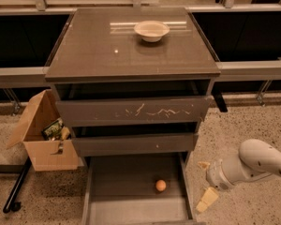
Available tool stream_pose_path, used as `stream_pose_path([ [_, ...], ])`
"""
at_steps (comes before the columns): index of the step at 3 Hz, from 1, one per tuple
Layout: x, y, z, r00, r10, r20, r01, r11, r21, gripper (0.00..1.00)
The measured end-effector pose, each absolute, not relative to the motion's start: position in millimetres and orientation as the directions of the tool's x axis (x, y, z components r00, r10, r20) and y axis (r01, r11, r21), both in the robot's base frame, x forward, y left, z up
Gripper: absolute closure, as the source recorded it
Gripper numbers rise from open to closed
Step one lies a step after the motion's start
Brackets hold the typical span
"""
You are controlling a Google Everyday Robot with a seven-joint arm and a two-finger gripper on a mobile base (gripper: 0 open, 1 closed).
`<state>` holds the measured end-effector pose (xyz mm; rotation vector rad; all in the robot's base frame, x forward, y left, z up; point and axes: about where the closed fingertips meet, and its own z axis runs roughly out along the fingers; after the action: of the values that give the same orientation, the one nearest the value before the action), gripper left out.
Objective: Pick orange from bottom drawer and place on counter
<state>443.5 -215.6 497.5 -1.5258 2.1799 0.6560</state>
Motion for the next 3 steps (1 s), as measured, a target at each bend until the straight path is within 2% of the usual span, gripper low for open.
stream_pose_path([
  [1, 444, -203, 433, -0.394, -0.703, -0.592, -0.918, 0.323, 0.228, 0.0],
  [3, 460, -198, 403, -0.385, -0.718, -0.581, -0.922, 0.325, 0.21, 0.0],
])
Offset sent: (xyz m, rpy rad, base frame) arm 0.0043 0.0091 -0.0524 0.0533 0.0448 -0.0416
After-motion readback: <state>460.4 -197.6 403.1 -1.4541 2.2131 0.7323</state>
